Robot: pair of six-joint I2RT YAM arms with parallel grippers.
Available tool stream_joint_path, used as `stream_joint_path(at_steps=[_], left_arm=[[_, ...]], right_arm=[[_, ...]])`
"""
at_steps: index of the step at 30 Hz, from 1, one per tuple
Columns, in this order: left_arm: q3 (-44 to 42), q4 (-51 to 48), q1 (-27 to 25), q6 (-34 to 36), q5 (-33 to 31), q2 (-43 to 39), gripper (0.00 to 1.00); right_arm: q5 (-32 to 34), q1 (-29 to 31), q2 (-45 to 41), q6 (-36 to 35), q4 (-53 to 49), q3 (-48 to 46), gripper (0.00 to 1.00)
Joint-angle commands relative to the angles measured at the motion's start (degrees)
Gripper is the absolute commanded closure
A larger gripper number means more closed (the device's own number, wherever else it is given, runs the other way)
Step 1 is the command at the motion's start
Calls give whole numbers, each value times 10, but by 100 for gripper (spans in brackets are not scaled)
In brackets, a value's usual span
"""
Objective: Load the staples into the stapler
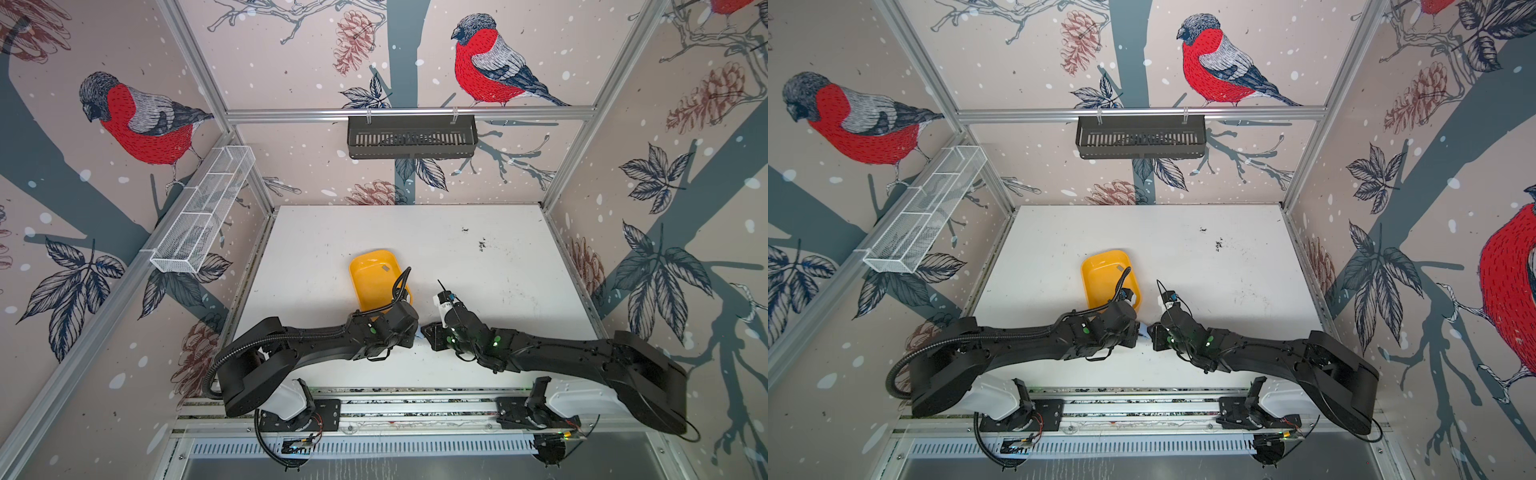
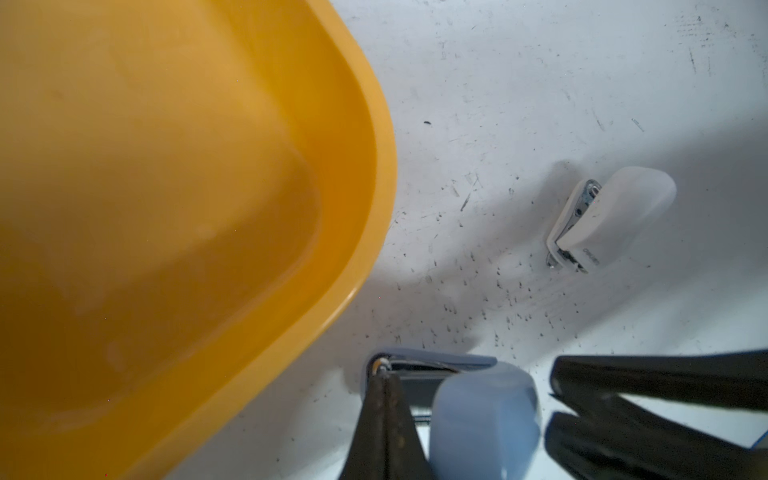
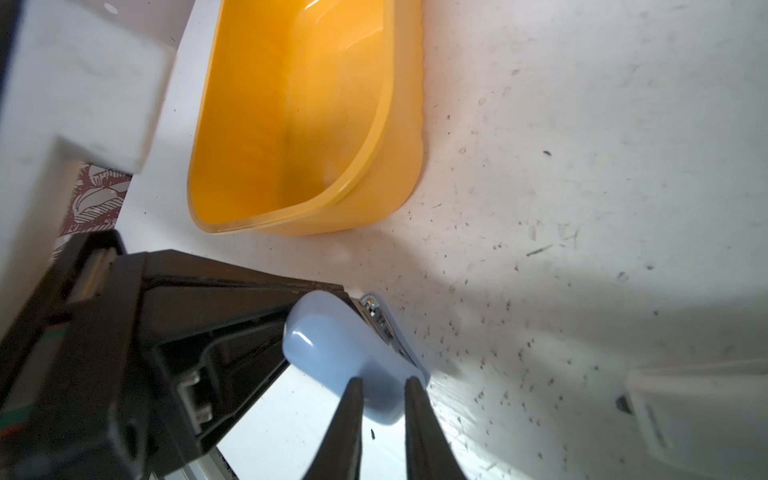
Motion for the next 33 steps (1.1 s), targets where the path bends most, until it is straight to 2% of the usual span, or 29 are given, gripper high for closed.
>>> stream_joint_path(at_steps=[1,3,6,10,13,20,23,28,31,33], left_arm=[[-11,20,0,7,-16,2,94],[-16,27,-1,10,-16,2,89],[-20,32,-1,13,-16,1,86],[-22,33,-5,15,-18,-3,75],[-27,29,-5,15,-17,-13,72],[-38,-11,-5,14,-28,-69,70],[-42,-33,-3,5,-33,-83,70],[-78,-36,40,-14,25,-134,70],[-103,-20,66,-10,72,-185,67],[-110,-23,71,-6,77,-211,66]], right_arm=[[-5,-6,-27,-38,-15,-10,76],[-15,-9,-40,-58,-28,-15,74],[-14,-13,-56,-71,-44,-27,73],[-23,-18,-72,-83,-48,-40,72],[-46,-17,-78,-111,-47,-41,67],[-54,-11,-59,-180,-70,-17,56],[-37,0,-37,-212,-90,4,48],[1,16,19,-263,-110,40,45],[6,16,48,-296,-118,57,45],[1,17,64,-316,-115,66,45]])
